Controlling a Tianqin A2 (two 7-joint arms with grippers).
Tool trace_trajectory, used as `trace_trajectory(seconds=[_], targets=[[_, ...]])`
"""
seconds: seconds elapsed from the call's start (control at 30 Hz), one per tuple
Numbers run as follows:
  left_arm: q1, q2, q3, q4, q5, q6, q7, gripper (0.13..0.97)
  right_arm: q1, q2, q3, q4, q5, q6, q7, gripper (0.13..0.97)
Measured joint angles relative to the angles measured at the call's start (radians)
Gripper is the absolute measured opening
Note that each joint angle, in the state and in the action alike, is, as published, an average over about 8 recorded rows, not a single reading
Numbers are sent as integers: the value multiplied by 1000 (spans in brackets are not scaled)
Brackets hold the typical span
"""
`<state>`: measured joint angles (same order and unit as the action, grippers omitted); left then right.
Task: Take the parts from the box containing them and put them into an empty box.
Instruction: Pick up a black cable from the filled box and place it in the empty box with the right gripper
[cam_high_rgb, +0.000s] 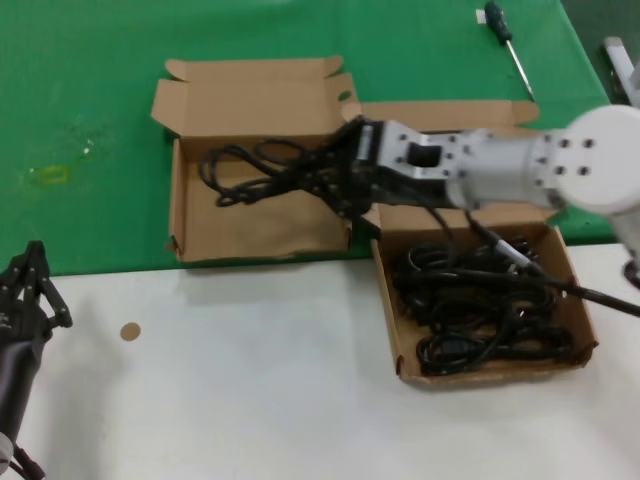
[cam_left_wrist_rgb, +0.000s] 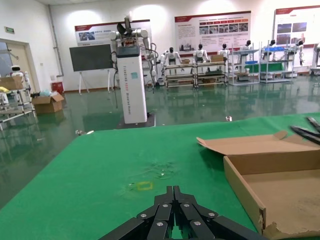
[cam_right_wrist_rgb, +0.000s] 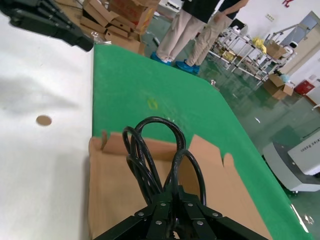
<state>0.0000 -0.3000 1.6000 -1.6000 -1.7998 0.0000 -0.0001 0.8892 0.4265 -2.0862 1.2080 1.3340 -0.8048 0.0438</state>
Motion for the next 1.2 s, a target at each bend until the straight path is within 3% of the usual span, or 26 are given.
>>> trace_trajectory(seconds=[0.57,1.2], targets=[[0,0,0,0,0,0,0,152,104,-199,-45,-259,-37,83,-72,158],[0,0,0,0,0,0,0,152,157,-260,-48,-443,-26,126,-199,158]])
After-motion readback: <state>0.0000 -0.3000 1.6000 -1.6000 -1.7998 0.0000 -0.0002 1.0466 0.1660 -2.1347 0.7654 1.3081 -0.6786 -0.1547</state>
